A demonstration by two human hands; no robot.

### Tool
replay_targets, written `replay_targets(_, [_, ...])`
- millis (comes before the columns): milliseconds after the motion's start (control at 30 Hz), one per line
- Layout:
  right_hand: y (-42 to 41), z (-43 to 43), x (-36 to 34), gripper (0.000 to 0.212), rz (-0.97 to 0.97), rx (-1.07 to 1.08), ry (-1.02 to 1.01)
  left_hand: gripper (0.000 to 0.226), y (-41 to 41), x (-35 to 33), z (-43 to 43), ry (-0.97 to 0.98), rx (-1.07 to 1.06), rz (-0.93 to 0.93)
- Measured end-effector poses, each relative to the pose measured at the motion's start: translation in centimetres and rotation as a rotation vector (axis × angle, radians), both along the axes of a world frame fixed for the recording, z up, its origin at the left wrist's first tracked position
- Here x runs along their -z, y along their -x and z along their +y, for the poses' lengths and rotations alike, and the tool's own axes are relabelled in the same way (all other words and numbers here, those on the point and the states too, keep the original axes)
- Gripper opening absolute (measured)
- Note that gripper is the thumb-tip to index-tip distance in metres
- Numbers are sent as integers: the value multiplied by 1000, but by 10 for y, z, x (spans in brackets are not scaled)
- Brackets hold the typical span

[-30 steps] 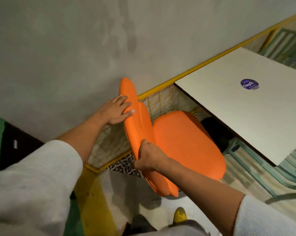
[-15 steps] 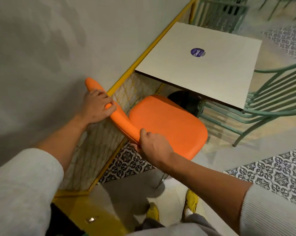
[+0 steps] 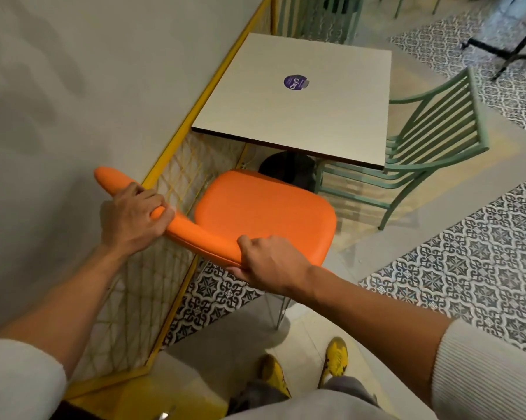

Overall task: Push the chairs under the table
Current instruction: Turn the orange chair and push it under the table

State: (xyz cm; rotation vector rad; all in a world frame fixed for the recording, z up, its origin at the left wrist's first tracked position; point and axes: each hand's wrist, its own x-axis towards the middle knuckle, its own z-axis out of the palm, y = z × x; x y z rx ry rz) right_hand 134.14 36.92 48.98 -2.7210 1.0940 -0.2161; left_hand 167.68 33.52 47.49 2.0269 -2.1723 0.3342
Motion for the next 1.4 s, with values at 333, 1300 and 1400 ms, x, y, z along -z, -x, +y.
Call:
replay_targets(333, [10,-12,-1,60,42,-50,108,70,-1,-16,-14,-111,252,40])
replay_targets(1300, [20,-47,-2,62,107,36,124,95,1,-7,-35,-7,277,15])
replay_targets(1400, [24,-55,-3,64,103,51,128,94,5,-8,-45,-1,296,10])
